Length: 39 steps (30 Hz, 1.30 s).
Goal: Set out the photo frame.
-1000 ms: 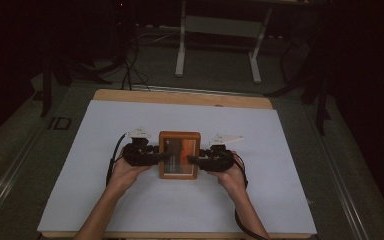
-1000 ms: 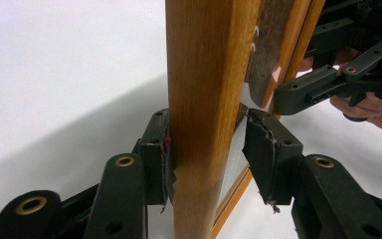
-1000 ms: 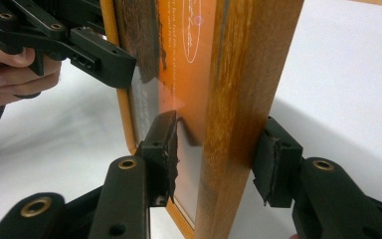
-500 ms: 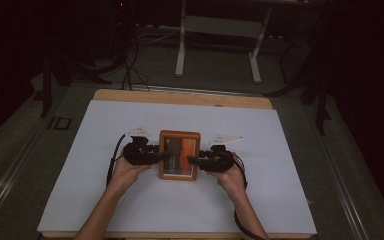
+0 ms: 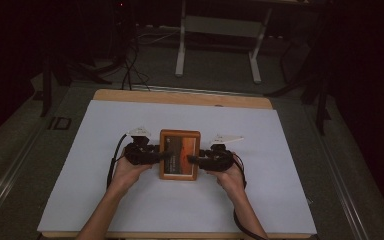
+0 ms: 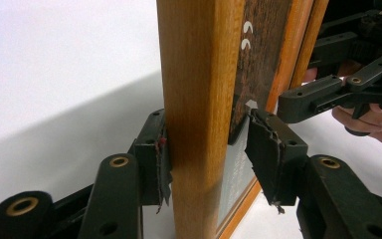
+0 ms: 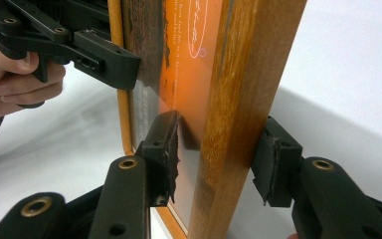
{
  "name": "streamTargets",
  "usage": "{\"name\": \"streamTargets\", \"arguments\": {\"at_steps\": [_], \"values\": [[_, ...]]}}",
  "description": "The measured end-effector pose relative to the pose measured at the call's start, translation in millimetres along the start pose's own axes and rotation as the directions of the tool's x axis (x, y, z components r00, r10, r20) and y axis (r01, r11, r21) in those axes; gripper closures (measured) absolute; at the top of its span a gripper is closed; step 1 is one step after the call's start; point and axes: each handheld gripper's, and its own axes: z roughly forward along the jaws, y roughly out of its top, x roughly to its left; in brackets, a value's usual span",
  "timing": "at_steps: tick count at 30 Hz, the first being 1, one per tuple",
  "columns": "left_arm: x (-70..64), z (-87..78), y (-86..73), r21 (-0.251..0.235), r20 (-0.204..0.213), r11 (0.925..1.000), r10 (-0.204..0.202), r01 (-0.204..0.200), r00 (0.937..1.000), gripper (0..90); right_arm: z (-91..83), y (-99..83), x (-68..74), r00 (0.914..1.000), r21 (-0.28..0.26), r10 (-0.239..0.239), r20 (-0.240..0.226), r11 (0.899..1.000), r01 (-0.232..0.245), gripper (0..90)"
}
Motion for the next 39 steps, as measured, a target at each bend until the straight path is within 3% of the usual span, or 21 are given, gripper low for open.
{"name": "streamTargets", "arguments": {"at_steps": [11,17,23,28,33,39], "values": [[1.0,-1.2,-0.3,0.002,-0.008,1.0,0.0,0.0,1.0,48.9,-1.7,-0.7,2.8,0.9995,0.023,-0.024,0.021,0.999,0.024,56.1],[1.4,-6.2,-1.1,-0.009,-0.008,0.9999,-0.009,0.009,0.9999,45.0,-4.9,-1.0,2.0,0.9991,0.019,-0.029,0.031,0.999,0.028,49.8],[-1.4,-11.9,-1.3,-0.012,-0.029,0.9999,0.011,-0.011,0.9995,43.5,-13.9,-0.3,0.5,0.9988,0.013,-0.033,0.037,0.999,0.032,47.2],[-6.0,-18.5,-0.5,-0.017,-0.064,0.9992,0.036,-0.037,0.9973,43.1,-23.2,0.0,-0.1,0.999,-0.001,-0.03,0.033,1.0,0.03,46.1],[-12.0,-28.7,1.3,-0.036,-0.11,0.9964,0.073,-0.077,0.9912,43.1,-33.6,0.5,-0.4,0.9988,-0.019,-0.032,0.037,0.999,0.033,45.8],[-11.3,-42.2,0.5,-0.057,-0.148,0.9948,0.075,-0.085,0.9861,42.9,-48.9,0.9,-3.7,0.9987,-0.045,-0.024,0.046,0.999,0.026,45.5]]}}
